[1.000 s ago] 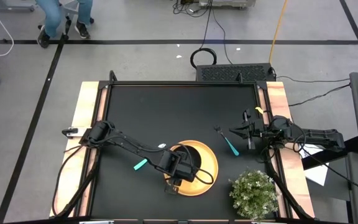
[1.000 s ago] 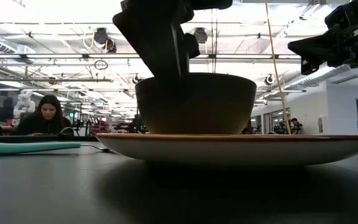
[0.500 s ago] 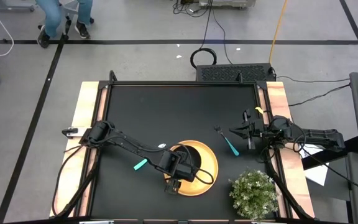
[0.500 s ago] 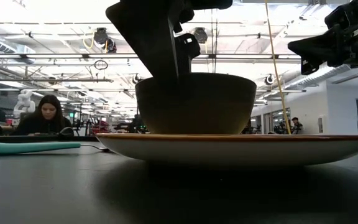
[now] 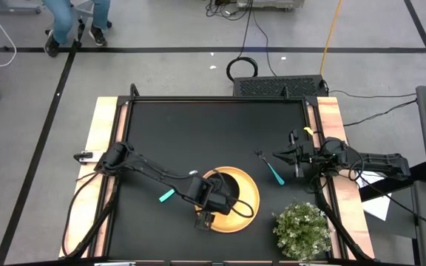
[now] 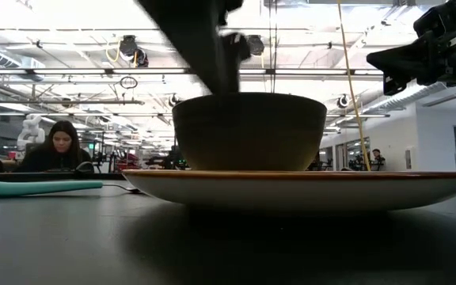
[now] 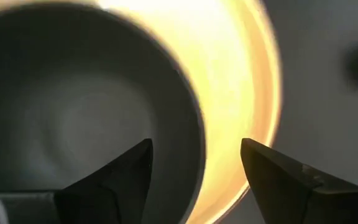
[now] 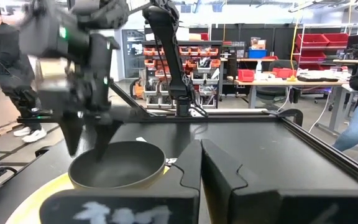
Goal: Pick and place plate/cup/fork/spoon on tray
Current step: Put the blue fork on the yellow plate beside the black bowl
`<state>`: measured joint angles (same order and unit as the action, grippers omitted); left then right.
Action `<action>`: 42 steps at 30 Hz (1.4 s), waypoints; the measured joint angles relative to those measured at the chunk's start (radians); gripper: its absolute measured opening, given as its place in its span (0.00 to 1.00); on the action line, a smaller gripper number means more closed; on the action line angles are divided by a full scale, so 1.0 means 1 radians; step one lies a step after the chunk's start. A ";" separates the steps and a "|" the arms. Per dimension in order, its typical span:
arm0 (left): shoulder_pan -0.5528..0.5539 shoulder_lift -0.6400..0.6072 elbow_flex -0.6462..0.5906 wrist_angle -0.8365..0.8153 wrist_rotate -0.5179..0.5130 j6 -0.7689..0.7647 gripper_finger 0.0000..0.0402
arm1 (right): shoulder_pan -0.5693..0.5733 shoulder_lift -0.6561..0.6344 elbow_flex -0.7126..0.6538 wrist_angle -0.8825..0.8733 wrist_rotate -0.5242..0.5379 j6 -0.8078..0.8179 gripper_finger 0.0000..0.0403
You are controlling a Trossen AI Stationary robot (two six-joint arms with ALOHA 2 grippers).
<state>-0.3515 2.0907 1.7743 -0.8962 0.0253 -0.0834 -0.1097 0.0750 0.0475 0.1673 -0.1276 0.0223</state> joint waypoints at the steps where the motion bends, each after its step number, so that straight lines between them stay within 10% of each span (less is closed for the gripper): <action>1: 0.000 -0.012 0.006 -0.002 0.000 0.000 0.61 | 0.000 0.000 0.000 0.000 0.000 0.000 0.00; 42: 0.073 -0.373 0.029 -0.180 -0.191 0.036 0.61 | 0.000 0.004 0.000 0.008 0.000 0.018 0.00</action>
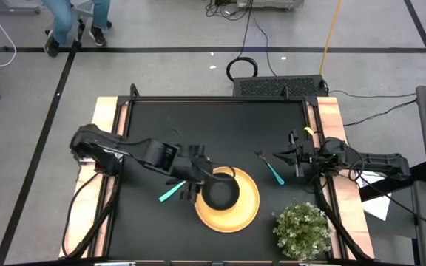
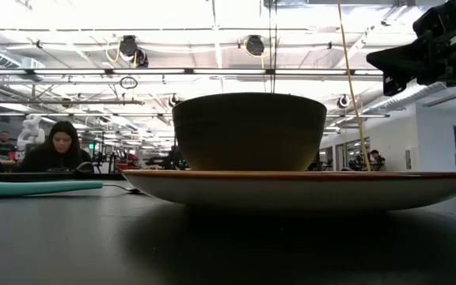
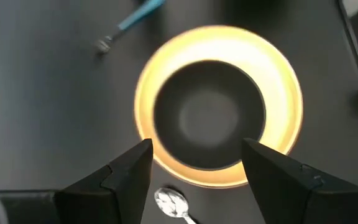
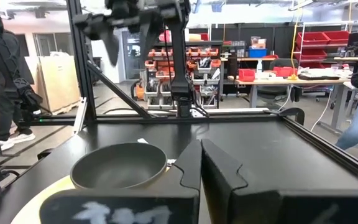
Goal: Pick and place plate/cup/fork/spoon on tray
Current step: Put the blue fork on the yellow plate beside the black bowl
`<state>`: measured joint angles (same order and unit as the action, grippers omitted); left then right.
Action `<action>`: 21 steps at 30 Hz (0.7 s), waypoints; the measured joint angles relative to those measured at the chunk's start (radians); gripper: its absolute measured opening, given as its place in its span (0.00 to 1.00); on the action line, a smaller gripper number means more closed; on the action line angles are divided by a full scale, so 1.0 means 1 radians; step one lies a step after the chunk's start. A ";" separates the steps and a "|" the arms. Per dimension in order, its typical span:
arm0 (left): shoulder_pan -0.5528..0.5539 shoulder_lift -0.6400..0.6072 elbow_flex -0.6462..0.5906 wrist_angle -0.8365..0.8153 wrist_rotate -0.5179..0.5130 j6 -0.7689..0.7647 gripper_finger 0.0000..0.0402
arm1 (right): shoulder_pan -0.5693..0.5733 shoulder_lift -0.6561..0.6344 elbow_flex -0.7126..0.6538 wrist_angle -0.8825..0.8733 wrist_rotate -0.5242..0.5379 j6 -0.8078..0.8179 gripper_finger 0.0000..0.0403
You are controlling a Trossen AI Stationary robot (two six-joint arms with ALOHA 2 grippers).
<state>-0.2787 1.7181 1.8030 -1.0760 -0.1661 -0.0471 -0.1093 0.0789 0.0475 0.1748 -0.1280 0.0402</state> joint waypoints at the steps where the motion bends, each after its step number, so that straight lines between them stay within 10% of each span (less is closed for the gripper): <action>1: 0.000 -0.017 0.000 0.000 -0.014 0.000 0.61 | 0.000 0.000 0.000 0.000 0.000 0.000 0.00; 21: 0.080 -0.115 0.000 -0.103 -0.154 0.076 0.61 | 0.000 0.001 0.000 0.000 0.000 0.001 0.00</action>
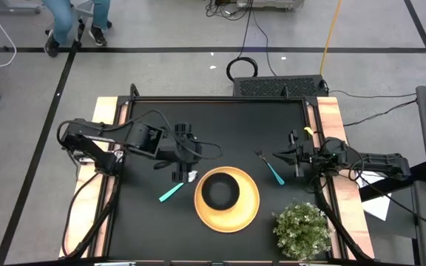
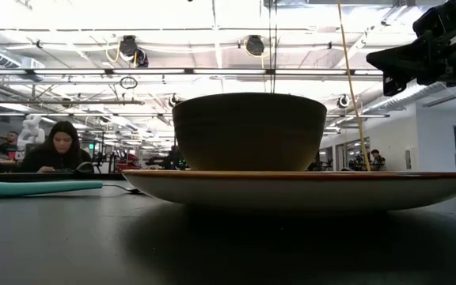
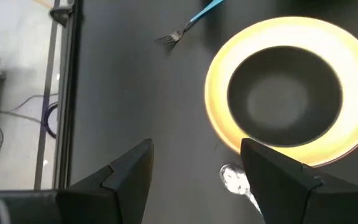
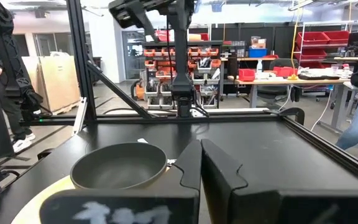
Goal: Pick and place plate/cup/fork/spoon on tray
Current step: Put the blue fork on the yellow plate beside the black bowl
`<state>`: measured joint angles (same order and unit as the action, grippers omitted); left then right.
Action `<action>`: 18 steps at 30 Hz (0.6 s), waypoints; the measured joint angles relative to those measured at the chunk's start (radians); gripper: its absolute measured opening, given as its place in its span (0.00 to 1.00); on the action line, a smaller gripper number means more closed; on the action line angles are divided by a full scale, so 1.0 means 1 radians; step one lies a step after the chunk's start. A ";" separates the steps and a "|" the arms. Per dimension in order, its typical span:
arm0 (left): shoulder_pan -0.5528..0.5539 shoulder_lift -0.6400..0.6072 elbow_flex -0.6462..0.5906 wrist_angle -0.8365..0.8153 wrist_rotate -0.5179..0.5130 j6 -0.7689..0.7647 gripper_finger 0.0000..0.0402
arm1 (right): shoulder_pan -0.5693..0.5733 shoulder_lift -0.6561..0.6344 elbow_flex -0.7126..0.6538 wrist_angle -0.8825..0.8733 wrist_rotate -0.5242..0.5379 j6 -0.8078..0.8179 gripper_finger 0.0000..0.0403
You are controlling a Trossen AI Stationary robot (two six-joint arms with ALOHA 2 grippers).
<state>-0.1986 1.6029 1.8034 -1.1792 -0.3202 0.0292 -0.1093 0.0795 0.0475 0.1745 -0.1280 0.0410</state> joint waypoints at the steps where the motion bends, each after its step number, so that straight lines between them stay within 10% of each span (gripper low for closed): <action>1: 0.007 -0.006 0.000 0.000 -0.001 -0.004 0.61 | 0.000 0.000 0.000 0.000 0.000 0.000 0.00; 18: -0.021 -0.151 -0.052 0.071 -0.001 0.013 0.61 | 0.000 0.000 0.000 0.000 0.000 0.000 0.00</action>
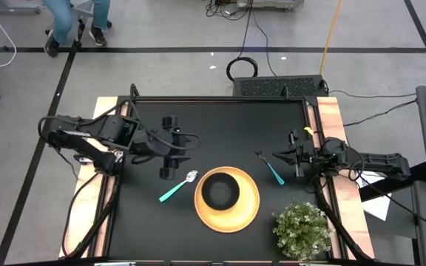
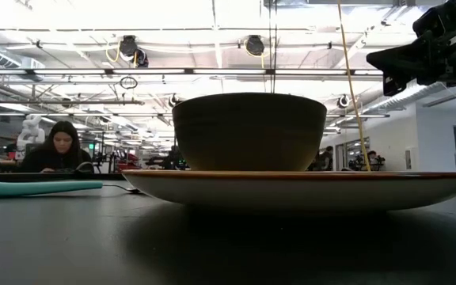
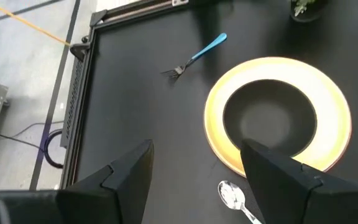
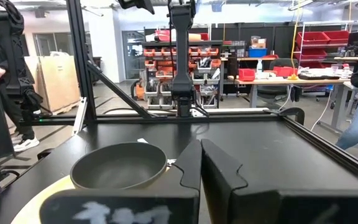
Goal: Pick and place plate/cup/fork/spoon on tray
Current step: Put the blue fork on the yellow plate beside the black bowl
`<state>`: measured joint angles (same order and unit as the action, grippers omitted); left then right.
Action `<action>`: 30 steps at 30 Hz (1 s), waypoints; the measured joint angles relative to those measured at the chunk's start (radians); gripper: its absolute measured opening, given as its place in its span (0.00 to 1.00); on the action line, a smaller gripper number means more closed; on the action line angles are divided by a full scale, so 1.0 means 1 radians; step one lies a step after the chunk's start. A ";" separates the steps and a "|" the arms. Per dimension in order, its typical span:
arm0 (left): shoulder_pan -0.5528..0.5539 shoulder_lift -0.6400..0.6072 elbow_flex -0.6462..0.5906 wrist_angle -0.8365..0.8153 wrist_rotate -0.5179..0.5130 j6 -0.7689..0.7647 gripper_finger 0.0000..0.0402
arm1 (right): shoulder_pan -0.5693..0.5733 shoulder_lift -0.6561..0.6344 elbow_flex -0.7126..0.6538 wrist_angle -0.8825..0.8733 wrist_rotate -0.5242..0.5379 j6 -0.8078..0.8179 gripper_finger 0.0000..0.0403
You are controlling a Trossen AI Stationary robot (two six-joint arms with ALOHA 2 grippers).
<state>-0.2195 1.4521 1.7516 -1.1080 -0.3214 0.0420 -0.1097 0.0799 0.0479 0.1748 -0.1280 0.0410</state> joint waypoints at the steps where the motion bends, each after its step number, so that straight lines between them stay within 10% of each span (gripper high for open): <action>1: 0.000 -0.009 -0.017 0.013 0.000 0.001 0.61 | 0.000 0.000 0.000 0.001 0.000 0.000 0.00; 30: 0.141 -0.682 -0.891 0.811 0.266 0.153 0.61 | 0.000 0.000 0.000 0.017 0.000 0.000 0.00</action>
<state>-0.0781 0.7698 0.8605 -0.2970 -0.0557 0.1947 -0.1094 0.0799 0.0478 0.1921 -0.1280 0.0410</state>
